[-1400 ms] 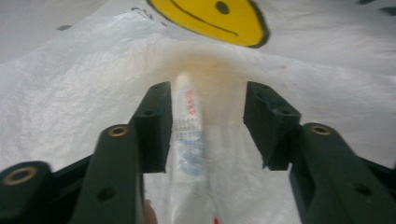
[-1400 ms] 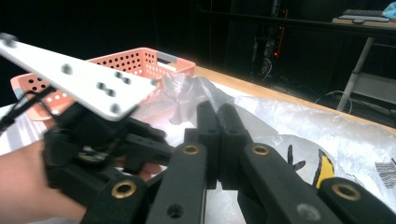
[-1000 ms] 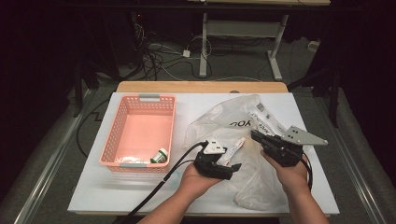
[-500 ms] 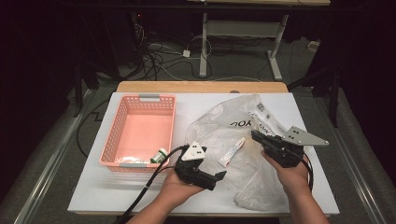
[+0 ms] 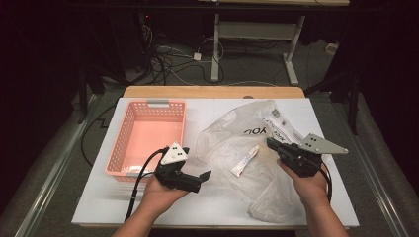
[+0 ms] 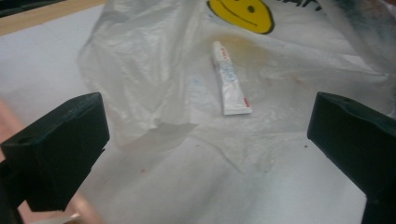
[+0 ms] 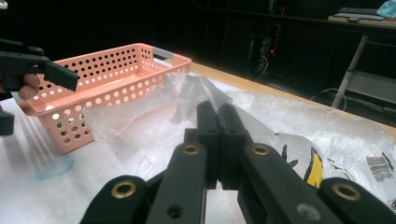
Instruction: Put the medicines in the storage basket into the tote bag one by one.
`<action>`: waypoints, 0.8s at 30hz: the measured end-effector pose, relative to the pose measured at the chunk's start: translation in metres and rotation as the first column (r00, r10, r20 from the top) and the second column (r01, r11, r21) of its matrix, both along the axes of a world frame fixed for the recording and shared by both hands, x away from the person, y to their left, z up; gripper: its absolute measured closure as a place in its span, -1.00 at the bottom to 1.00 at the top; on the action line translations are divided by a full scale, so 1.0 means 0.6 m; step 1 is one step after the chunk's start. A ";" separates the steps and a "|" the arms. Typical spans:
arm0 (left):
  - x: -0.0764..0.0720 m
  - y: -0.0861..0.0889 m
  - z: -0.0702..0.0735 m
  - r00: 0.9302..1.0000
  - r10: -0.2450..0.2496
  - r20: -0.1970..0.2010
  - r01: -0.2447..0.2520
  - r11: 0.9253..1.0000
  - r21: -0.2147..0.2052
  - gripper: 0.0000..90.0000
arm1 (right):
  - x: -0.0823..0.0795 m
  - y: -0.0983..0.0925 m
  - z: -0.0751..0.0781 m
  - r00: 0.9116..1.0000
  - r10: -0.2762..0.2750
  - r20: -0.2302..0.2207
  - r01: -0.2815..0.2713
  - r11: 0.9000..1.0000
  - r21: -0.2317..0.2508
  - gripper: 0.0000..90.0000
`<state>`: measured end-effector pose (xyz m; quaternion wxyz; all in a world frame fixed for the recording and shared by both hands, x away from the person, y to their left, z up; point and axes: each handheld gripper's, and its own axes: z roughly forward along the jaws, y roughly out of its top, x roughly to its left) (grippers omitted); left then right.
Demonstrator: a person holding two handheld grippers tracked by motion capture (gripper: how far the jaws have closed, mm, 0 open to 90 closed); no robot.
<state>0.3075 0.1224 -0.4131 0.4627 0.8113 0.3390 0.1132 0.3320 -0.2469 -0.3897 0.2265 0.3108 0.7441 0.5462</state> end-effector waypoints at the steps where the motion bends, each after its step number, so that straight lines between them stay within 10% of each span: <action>1: 0.001 0.006 0.000 1.000 0.008 -0.002 -0.008 1.000 -0.004 -1.00 | 0.000 0.000 0.000 1.000 0.000 0.000 0.000 1.000 0.000 1.00; 24: 0.015 0.112 -0.007 0.987 0.159 -0.031 -0.160 0.987 -0.018 -1.00 | -0.001 -0.004 0.000 1.000 -0.001 0.005 0.001 1.000 -0.002 1.00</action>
